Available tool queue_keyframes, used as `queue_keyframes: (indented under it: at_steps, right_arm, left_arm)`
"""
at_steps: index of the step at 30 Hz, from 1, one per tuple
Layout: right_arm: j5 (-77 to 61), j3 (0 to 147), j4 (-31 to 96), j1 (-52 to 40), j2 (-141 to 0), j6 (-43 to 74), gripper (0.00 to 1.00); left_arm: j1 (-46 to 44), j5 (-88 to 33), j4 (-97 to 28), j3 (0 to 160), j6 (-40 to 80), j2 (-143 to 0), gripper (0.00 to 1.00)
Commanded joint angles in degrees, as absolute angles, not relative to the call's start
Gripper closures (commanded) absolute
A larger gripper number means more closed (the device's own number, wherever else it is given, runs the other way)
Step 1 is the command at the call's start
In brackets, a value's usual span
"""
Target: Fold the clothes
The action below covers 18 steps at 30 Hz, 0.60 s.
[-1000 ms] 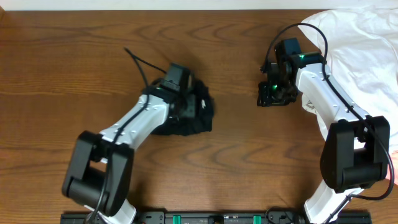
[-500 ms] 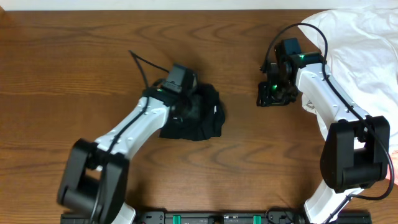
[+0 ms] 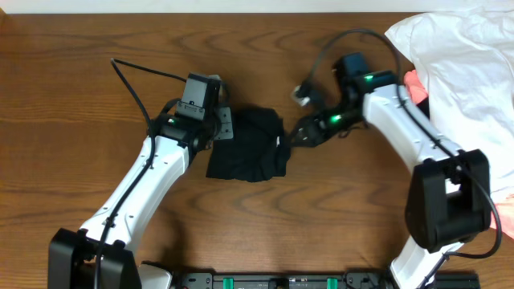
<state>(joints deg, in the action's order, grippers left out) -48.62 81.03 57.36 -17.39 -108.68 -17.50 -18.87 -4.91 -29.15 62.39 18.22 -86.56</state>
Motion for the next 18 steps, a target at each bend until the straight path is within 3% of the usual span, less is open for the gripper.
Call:
queue_keyframes:
  at_steps: [1,7,18]
  right_arm:
    - [-52.7,81.7,57.2,-21.9,-107.2,-20.2,0.62]
    - [-44.2,81.7,53.3,-27.5,-108.5,-14.7,0.61]
    - [-39.8,81.6,51.6,-28.6,-116.8,-13.6,0.59]
  left_arm:
    - [-18.8,-3.4,-30.2,62.9,18.1,-88.1,0.49]
    - [-18.8,-4.1,-30.9,62.9,18.1,-91.7,0.49]
    - [-18.8,-4.1,-30.7,62.8,18.1,-99.4,0.48]
